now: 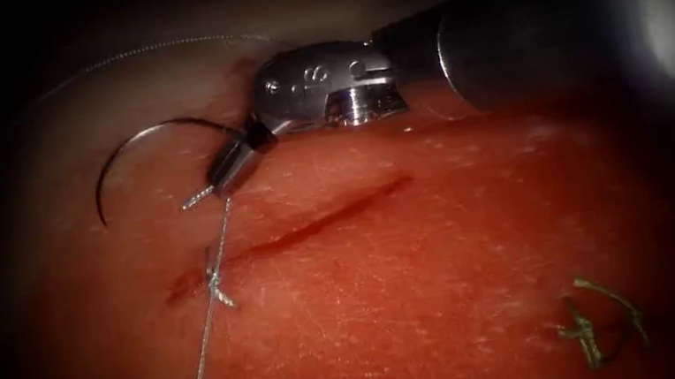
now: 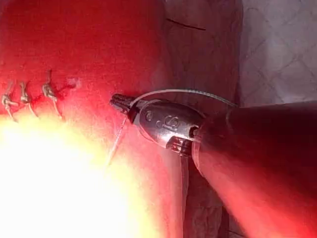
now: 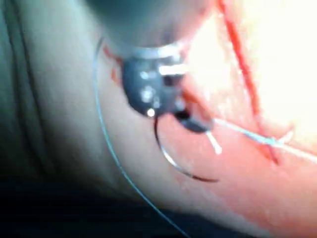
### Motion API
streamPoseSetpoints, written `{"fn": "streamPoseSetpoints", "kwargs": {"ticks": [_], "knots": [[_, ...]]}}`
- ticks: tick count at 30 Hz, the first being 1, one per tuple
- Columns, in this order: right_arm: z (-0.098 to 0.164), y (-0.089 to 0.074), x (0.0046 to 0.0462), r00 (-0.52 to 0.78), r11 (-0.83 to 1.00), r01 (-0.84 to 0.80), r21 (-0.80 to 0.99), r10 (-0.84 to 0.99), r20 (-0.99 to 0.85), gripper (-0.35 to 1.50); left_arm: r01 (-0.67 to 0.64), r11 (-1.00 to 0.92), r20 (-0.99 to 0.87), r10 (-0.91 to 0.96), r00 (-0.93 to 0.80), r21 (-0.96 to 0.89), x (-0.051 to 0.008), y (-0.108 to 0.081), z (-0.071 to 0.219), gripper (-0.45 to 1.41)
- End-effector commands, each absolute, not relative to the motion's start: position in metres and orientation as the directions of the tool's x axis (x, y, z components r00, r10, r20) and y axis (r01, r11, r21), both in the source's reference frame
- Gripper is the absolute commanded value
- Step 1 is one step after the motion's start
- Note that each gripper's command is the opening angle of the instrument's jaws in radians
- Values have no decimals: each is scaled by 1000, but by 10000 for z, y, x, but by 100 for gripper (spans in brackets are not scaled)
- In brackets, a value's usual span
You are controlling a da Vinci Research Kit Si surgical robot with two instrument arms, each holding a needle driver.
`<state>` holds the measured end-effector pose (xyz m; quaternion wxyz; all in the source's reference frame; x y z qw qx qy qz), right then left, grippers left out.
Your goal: Wound Closure
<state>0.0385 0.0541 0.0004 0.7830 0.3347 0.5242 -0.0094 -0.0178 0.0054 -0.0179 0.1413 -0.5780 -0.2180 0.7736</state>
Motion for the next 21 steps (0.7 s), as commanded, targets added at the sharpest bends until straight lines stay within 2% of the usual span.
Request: {"fn": "streamPoseSetpoints", "kwargs": {"ticks": [1,11,16,17,18,19,20,21], "knots": [[15,539,390,456,784,349,513,337,-824,-35,34,-859,-827,481,-291,-511,-183,39,-175,-35],[26,542,382,485,809,289,513,338,-807,-35,39,-859,-828,479,-291,-511,-183,38,-178,-35],[6,535,375,414,808,251,534,409,-813,-35,1,-855,-823,498,-274,-518,-180,75,-198,-35],[1,535,373,405,814,219,538,426,-809,5,-2,-862,-829,489,-270,-507,-179,83,-202,-35],[-13,538,364,364,843,121,524,453,-814,78,-17,-870,-837,480,-262,-493,-174,104,-210,-35],[-26,545,351,336,850,69,522,473,-814,101,-37,-881,-848,465,-255,-472,-167,124,-216,-35],[-35,551,342,319,852,36,522,485,-814,109,-47,-887,-854,455,-253,-459,-163,131,-218,-35],[-46,559,326,291,851,-25,524,508,-811,130,-62,-898,-863,436,-255,-435,-154,146,-222,-35]]}}
